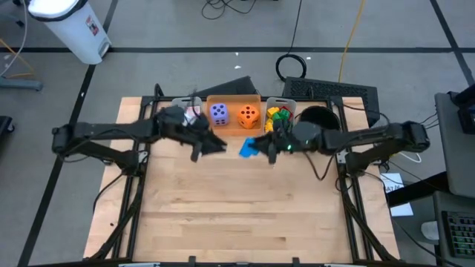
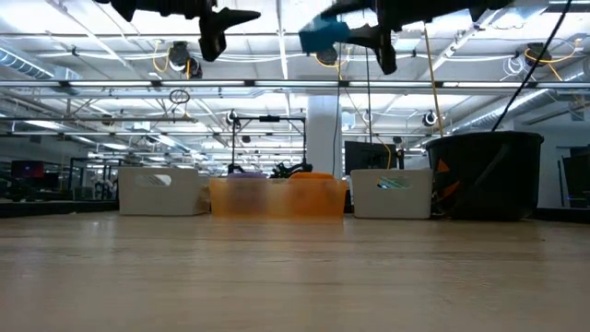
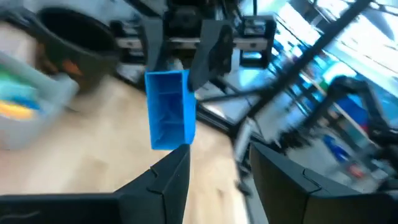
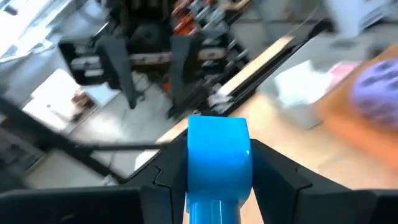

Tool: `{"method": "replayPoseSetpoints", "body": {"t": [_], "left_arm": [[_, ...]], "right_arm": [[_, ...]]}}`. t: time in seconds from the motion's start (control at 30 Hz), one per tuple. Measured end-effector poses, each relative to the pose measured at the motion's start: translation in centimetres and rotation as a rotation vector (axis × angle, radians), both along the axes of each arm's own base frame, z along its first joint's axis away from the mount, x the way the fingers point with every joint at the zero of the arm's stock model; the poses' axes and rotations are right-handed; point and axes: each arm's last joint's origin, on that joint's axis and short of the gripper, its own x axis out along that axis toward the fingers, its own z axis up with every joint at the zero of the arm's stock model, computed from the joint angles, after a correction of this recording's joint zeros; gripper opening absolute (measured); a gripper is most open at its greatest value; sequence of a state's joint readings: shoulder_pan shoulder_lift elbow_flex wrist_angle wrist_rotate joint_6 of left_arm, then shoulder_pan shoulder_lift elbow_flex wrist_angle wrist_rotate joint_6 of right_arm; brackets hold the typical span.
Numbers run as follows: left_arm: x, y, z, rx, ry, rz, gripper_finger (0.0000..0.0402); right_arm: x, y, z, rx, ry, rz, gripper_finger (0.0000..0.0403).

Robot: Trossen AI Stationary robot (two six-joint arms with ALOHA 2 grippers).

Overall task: Pick & Place Toys
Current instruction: Put the blue game piece into the right gray bin

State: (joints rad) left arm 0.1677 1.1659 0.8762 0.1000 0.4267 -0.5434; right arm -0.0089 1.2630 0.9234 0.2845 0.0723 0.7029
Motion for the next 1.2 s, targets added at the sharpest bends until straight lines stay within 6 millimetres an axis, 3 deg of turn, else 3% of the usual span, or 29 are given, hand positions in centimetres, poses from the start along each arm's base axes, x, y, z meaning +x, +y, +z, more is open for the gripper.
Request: {"method": "replayPoseSetpoints", "body": {"t": [0.33, 0.6, 0.7, 0.97, 1.07, 1.2], "left_arm": [[-3.3, 4.9, 1.8, 0.054, -0.067, 0.221, 0.0173], [-4.0, 6.4, 1.6, 0.016, -0.043, 0.204, 0.0173], [-4.1, 6.7, 1.5, 0.026, -0.037, 0.194, 0.0173], [-4.8, 8.0, 1.6, 0.027, -0.052, 0.254, 0.0173], [-4.9, 8.3, 1.6, 0.006, -0.048, 0.273, 0.0173], [-5.0, 8.4, 1.6, 0.009, -0.048, 0.281, 0.0173]], "right_arm": [[-3.0, -7.0, 1.8, -0.064, -0.010, -0.262, 0.0125], [-2.6, -11.4, 3.5, -0.111, 0.228, -0.319, 0.0125], [-1.9, -12.9, 3.6, -0.116, 0.394, -0.304, 0.0125], [0.1, -16.3, -0.2, -0.041, 0.757, -0.165, 0.0125], [0.1, -17.1, -1.6, -0.010, 0.833, -0.155, 0.0125], [-0.8, -17.6, -1.7, 0.012, 0.860, -0.118, 0.0125]]}}
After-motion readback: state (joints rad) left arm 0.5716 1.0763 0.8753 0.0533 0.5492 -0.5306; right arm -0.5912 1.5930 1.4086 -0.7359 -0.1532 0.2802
